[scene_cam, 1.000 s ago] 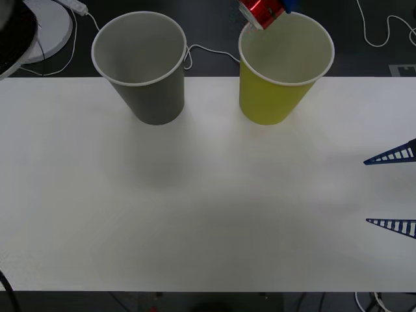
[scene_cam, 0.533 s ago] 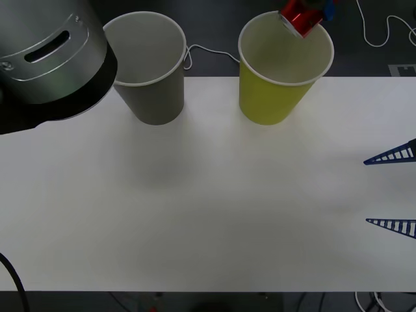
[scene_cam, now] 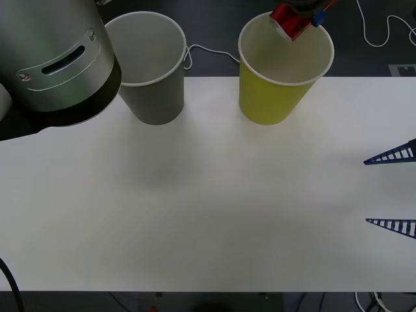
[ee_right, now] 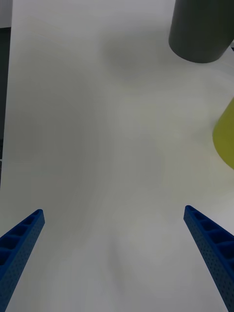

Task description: Put the can into the green bin and the plastic bottle into the gray bin

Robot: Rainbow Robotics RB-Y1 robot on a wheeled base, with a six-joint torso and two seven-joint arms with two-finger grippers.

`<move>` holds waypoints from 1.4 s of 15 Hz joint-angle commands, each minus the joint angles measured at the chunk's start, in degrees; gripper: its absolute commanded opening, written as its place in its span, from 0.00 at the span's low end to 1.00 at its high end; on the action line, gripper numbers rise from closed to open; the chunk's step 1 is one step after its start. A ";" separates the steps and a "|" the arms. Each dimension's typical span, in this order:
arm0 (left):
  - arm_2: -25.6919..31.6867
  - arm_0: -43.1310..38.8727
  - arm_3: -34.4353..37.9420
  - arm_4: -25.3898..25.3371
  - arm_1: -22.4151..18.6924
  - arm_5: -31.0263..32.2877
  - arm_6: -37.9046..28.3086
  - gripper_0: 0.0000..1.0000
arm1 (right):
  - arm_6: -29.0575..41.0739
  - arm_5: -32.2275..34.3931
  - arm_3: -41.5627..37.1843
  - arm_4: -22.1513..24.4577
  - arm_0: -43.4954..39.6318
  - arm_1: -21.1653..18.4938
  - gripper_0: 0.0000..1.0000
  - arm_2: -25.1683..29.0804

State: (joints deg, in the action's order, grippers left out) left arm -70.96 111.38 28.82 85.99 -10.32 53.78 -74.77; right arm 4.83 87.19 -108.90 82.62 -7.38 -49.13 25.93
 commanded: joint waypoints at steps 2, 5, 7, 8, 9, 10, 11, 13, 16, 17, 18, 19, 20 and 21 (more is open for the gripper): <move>0.04 -0.02 -0.43 0.06 -0.05 0.01 0.15 0.08 | 0.00 0.00 0.00 0.00 0.00 0.00 1.00 0.00; 0.04 -0.02 -1.04 -0.47 -0.05 0.01 1.56 1.00 | 0.00 0.00 0.00 0.00 0.00 0.00 1.00 0.00; 0.04 -0.02 -1.57 -1.61 -0.13 0.45 3.05 1.00 | 0.00 0.00 0.00 0.00 0.00 0.00 1.00 0.00; 0.39 -0.02 -1.66 -2.49 -0.49 0.97 4.11 1.00 | 0.00 0.00 0.00 0.00 0.00 0.00 1.00 0.00; 1.00 -0.11 -1.75 -5.13 -1.63 1.76 5.78 1.00 | 0.00 0.00 0.00 0.00 0.00 0.00 1.00 0.00; 1.79 -0.11 -1.75 -7.24 -3.03 3.17 7.80 1.00 | 0.00 0.00 0.00 0.00 0.00 0.00 1.00 0.00; 2.58 -0.11 -1.66 -8.82 -4.35 4.75 9.82 1.00 | 0.00 0.00 0.00 0.00 0.00 0.00 1.00 0.00; 4.08 -0.20 0.10 -11.98 -8.40 8.27 11.84 1.00 | 0.00 0.00 0.00 0.00 0.00 0.00 1.00 0.00; 10.14 -3.98 7.22 -13.21 -17.10 13.63 13.07 1.00 | 0.00 0.00 0.00 0.00 0.00 0.00 1.00 0.00; 11.37 -5.30 10.38 -12.86 -20.26 14.95 13.51 1.00 | 0.00 0.00 0.00 0.00 0.00 0.00 1.00 0.00; 12.60 -6.88 14.78 -12.60 -23.86 16.18 14.04 1.00 | 0.00 0.00 0.00 0.00 0.00 0.00 1.00 0.00; 14.01 -8.46 18.91 -12.16 -27.29 17.50 14.39 1.00 | 0.00 0.00 0.00 0.00 0.00 0.00 1.00 0.00; 14.71 -9.43 21.46 -11.98 -29.49 18.46 14.83 1.00 | 0.00 0.00 0.00 0.00 0.00 0.00 1.00 0.00; 16.21 -11.01 25.32 -11.54 -32.83 20.05 15.45 1.00 | 0.00 0.00 0.00 0.00 0.00 0.00 1.00 0.00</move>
State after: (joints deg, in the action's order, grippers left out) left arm -55.71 101.41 51.63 74.12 -40.97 72.77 -59.74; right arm 4.83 87.19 -108.89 82.62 -7.38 -49.13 25.93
